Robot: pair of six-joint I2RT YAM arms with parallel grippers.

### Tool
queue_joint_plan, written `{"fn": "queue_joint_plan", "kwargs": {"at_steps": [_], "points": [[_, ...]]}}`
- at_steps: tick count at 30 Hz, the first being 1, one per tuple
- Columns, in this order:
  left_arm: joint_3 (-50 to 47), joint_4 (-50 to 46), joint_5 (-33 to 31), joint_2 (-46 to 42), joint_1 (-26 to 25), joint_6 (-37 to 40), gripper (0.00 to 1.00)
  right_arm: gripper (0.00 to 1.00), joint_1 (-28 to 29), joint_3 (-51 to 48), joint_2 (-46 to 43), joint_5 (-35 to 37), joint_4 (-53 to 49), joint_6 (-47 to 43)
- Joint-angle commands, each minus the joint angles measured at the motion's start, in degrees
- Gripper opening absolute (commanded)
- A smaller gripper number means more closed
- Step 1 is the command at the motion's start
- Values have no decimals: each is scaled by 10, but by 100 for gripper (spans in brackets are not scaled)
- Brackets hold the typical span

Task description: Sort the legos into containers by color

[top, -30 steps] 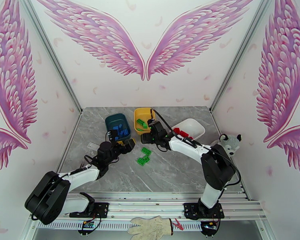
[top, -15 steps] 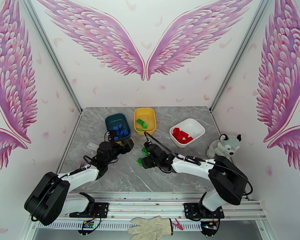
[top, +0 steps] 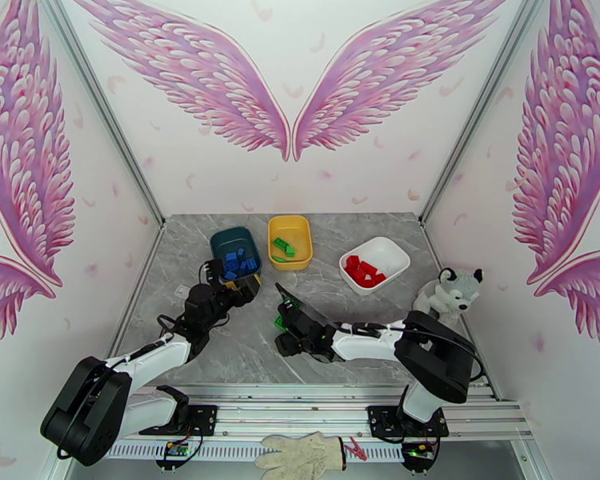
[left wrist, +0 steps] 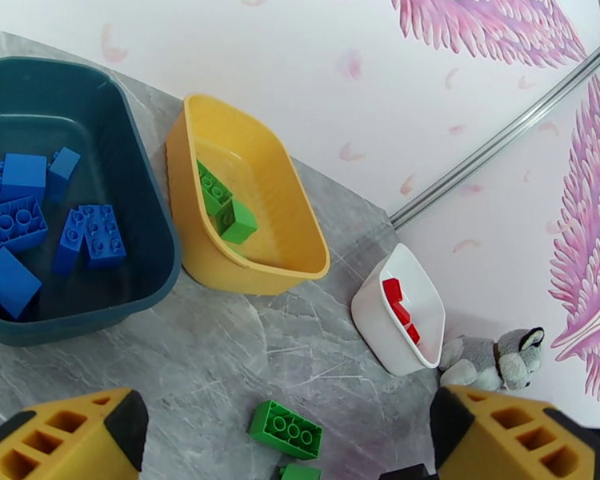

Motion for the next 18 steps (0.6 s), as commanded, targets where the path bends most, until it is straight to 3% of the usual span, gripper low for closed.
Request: {"fn": "queue_joint_plan", "kwargs": {"at_steps": [1,8,18], "points": [[-11,-9,11,-6,7,0,99,67,1,30,51,18,-9,8],[-14,-7,16,-12,13,-3,99,69,-6,95,87,70,-59,7],[-14,-6,18,-8,14,-4,99,70,-39,153,127,53,-85,-4]]}}
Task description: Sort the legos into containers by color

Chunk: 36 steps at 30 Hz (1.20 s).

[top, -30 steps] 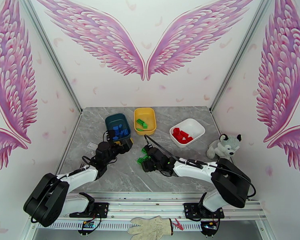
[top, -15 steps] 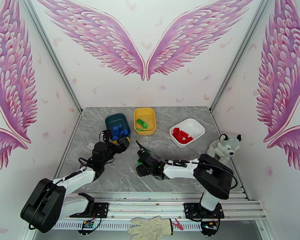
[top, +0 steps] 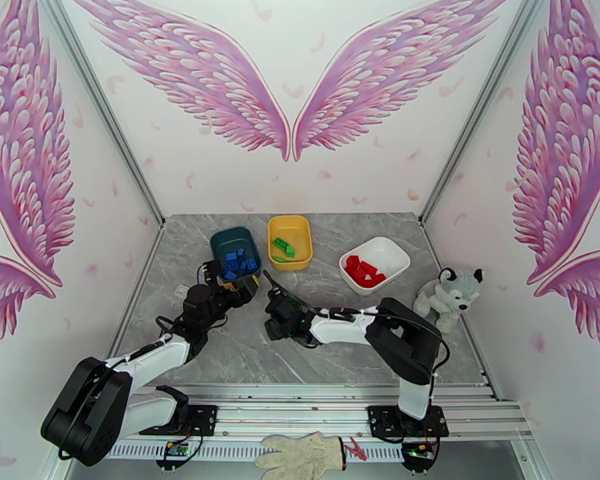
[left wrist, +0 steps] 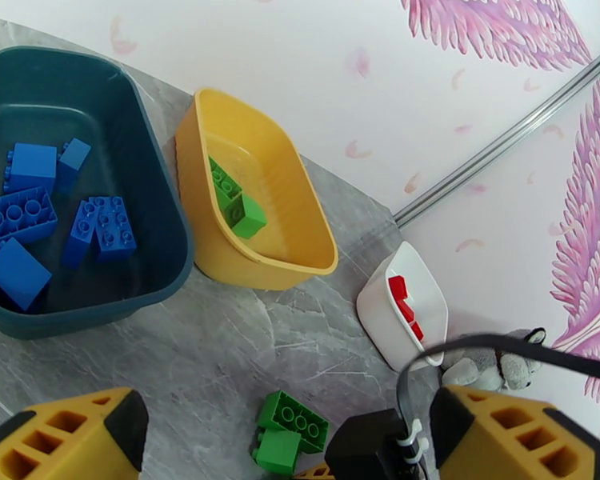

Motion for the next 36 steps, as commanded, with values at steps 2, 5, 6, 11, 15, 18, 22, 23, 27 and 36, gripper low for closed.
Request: {"fn": "queue_joint_plan", "kwargs": {"at_steps": [2,5,6,11,15,18,22,23,27,36], "points": [[-6,-4,7,-5,4,2,99,70,-16,22,29,-4,-31,-3],[-6,-3,7,-2,4,2,99,69,-14,21,27,-30,-22,2],[-6,-2,9,-2,4,2,99,69,-11,18,24,-37,-19,5],[-7,-2,9,-3,5,1,99,73,12,16,25,-46,-13,8],[-10,-4,12,-9,10,0,99,71,18,6,16,-47,-11,13],[-12,-6,14,-15,17,0,99,70,23,-8,3,-56,-4,15],[-16,-7,19,-20,26,-1,99,70,35,-25,-14,-72,9,16],[-17,-8,20,-21,28,-2,99,70,38,-28,-17,-75,10,17],[-19,-7,23,-23,34,-4,99,70,56,-29,-20,-79,8,17],[-21,-5,25,-20,40,-4,99,62,63,7,13,8,-45,52]]}}
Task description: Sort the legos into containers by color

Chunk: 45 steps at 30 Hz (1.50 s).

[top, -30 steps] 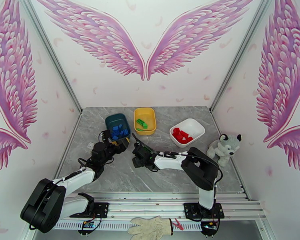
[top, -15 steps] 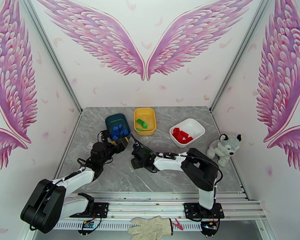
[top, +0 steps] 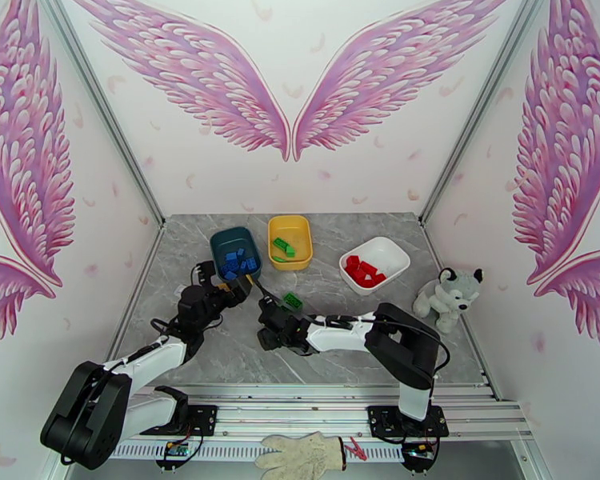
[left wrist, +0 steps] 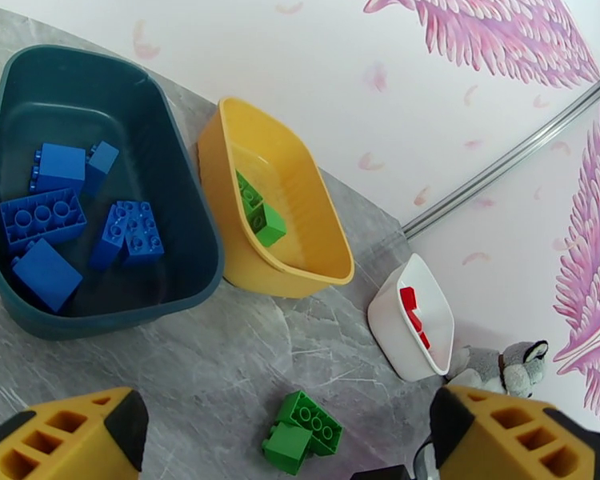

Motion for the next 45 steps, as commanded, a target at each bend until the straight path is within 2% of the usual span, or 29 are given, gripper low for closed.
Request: {"fn": "queue_joint_plan", "kwargs": {"at_steps": [1,11,16,22,30,37,45], "points": [[-6,-4,10,-9,5,-1,99,62,6,17,24,28,-44,31],[-10,0,20,-5,27,-5,99,61,9,49,57,15,-29,39],[-18,8,29,-6,45,-12,99,51,9,57,65,47,-34,53],[-22,10,33,-6,55,-14,99,46,9,56,66,74,-39,64],[-21,27,38,11,55,-21,99,39,9,4,17,83,-15,68],[-15,51,39,45,38,-28,99,30,7,-15,-25,93,-9,52],[15,67,18,101,-22,-24,99,30,-27,-10,-94,125,-54,14]]}}
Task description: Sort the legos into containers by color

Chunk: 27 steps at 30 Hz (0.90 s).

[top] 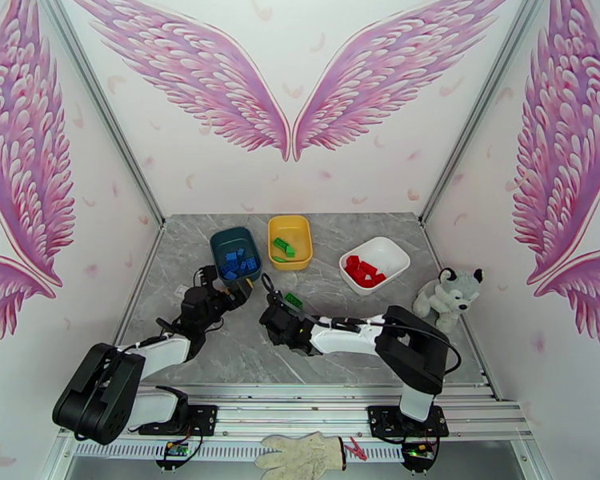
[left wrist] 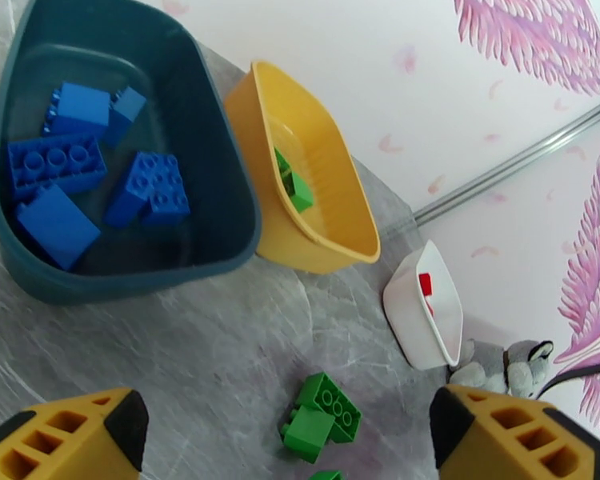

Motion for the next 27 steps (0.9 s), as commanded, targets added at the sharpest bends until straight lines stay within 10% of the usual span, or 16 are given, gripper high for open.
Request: {"fn": "queue_joint_plan", "kwargs": {"at_steps": [1,16,27], "points": [[27,22,-12,21,-19,3,99,31,-32,9,-33,28,-32,-28],[39,46,-19,56,-44,-3,99,32,-190,262,70,-27,-112,-82],[35,39,-18,36,-44,0,99,59,-227,483,197,-42,-214,-101]]}}
